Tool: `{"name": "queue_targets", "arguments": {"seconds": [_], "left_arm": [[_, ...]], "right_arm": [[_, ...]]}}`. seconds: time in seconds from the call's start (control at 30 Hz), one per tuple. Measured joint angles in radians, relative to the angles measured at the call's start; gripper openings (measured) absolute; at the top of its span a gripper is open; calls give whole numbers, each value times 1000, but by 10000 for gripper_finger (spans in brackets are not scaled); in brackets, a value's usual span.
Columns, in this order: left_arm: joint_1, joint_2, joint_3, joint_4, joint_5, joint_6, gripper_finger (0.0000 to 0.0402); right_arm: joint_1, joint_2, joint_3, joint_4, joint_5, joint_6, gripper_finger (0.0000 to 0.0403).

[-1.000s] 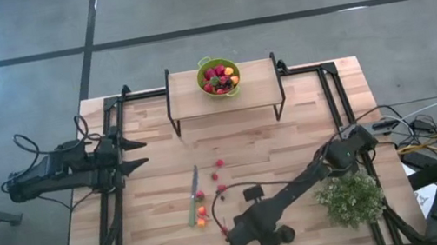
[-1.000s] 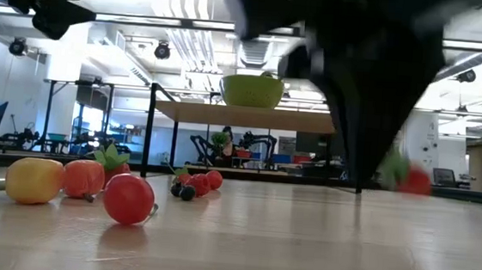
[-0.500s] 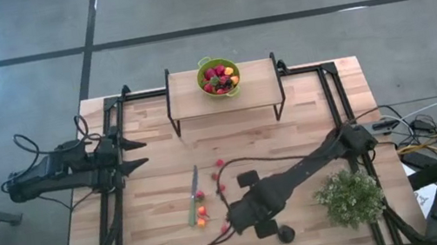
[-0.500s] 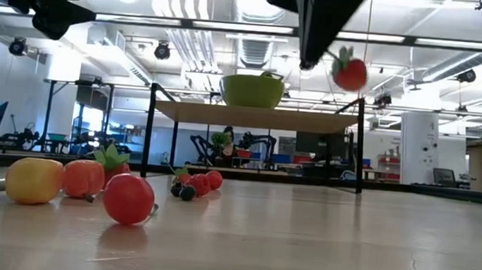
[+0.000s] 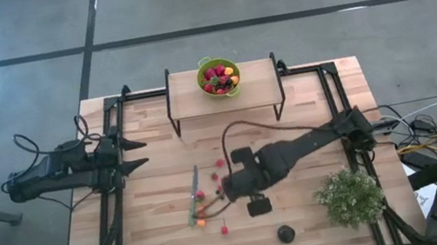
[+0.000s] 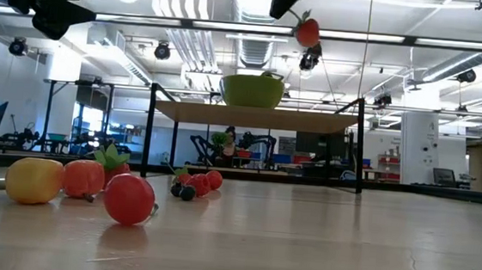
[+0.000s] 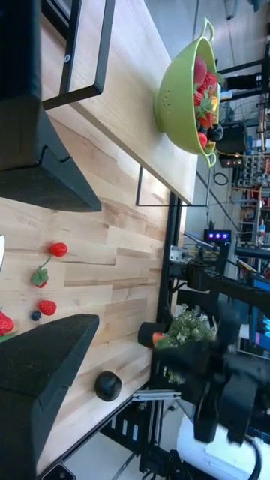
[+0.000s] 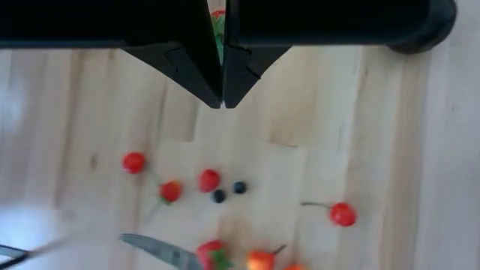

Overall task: Pick & Place Fruit
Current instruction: Put the strawberry into the green colander on the shelf

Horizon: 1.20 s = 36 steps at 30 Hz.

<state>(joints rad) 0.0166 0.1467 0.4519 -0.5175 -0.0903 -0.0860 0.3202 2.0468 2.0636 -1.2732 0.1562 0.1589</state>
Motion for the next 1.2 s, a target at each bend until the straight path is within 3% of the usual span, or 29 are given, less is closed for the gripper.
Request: {"name": "queue_targets", "arguments": {"seconds": [0.5,0.77,1.2], "left_arm": [[0,0,0,0,0,0,241],[0,0,0,0,0,0,241],[0,0,0,0,0,0,241]], "right_arm": [[-243,-21,3,13,-107,-132,8],[-375,-65,4,183,-184,-224,8],[-617,-130,4,425,-180,-211,8]]}}
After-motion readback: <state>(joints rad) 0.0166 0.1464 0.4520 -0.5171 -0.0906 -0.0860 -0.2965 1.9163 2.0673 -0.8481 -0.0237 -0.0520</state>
